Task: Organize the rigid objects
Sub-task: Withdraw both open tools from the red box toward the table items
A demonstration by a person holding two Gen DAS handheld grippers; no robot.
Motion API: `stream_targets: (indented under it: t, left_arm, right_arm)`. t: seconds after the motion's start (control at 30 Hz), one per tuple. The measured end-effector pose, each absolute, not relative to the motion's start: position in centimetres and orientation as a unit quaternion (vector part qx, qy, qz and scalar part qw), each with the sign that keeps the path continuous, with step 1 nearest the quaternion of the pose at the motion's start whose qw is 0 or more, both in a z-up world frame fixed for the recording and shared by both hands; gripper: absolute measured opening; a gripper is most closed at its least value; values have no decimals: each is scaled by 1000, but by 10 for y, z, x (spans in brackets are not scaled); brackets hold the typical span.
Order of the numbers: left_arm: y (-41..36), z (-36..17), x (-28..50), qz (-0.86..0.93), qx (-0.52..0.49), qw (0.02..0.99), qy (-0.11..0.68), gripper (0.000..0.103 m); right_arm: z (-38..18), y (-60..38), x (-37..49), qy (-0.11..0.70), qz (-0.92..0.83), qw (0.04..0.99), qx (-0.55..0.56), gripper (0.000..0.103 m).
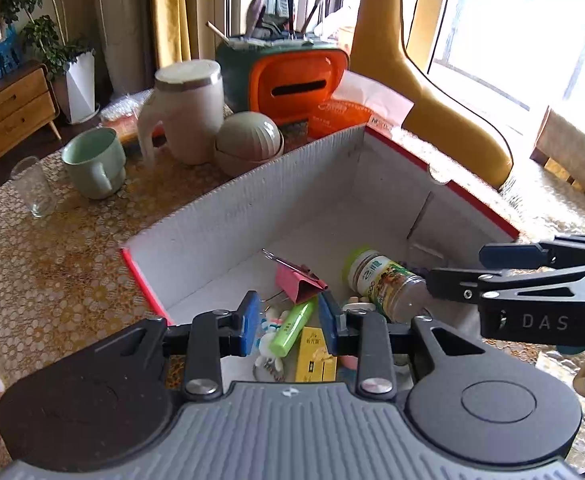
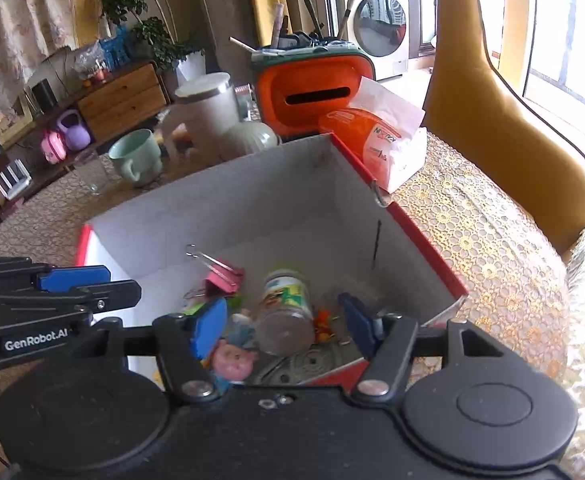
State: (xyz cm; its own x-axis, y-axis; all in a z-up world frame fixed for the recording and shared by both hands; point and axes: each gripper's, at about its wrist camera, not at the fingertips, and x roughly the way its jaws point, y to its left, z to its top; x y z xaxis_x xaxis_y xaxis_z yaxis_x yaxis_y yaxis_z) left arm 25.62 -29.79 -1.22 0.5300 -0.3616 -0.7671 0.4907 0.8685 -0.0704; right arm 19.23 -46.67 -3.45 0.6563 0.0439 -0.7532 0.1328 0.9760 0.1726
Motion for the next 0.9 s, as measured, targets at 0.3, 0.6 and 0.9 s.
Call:
stream_targets:
  t: [0.3,0.6,0.9]
  left_arm:
    - [-261,14,226,-244,52,883,398,31]
    - [-214,29,197,-240,27,892,382,31]
    - [-155,39,176,-206,-3,912,355,68]
  right_arm:
    - [-12,-435,164,381,7,917,117,76]
    - [6,-394,141,355,49,926,120,85]
    - [7,-345,139,359,103,921,115,94]
